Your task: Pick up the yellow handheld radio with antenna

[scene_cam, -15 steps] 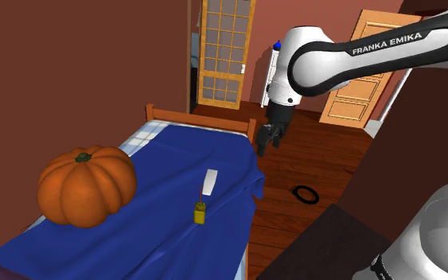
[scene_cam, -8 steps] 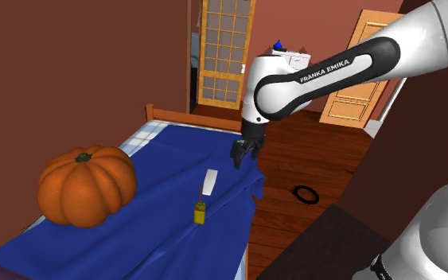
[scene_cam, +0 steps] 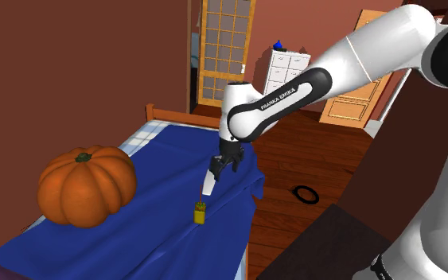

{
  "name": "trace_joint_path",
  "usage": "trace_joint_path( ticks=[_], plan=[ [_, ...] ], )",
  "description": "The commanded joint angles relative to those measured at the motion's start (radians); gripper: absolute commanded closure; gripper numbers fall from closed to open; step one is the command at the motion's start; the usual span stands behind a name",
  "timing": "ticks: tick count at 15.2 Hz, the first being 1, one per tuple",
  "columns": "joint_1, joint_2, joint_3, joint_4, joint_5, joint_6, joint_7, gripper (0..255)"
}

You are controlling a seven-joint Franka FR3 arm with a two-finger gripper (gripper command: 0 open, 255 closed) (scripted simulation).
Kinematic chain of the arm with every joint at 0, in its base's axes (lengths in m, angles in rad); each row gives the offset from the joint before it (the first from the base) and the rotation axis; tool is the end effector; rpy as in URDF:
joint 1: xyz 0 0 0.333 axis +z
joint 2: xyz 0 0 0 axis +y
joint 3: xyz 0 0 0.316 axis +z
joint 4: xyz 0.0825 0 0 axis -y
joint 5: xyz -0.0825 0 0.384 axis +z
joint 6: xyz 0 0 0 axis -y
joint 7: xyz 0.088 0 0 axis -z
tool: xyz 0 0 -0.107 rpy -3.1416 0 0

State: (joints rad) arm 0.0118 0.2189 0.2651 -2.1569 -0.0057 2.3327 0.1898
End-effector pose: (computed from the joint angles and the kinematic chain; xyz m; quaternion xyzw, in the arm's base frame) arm 0.5375 0.1513 0.2974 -0.9986 -0.0430 0.0233 0.0217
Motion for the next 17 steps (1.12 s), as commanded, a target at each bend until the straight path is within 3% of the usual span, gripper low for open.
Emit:
trace_joint_path(
  ticks=[1, 8, 16, 17],
  plan=[
    [0.015, 0.079, -0.006, 0.049, -0.027, 0.023, 0.032, 0],
    [0.076, 0.361, -0.046, 0.276, -0.096, 0.052, 0.109, 0],
    [0.143, 0.689, -0.087, 0.623, -0.125, 0.010, 0.151, 0],
    [0.144, 0.700, -0.089, 0.628, -0.126, 0.017, 0.151, 0]
  ],
)
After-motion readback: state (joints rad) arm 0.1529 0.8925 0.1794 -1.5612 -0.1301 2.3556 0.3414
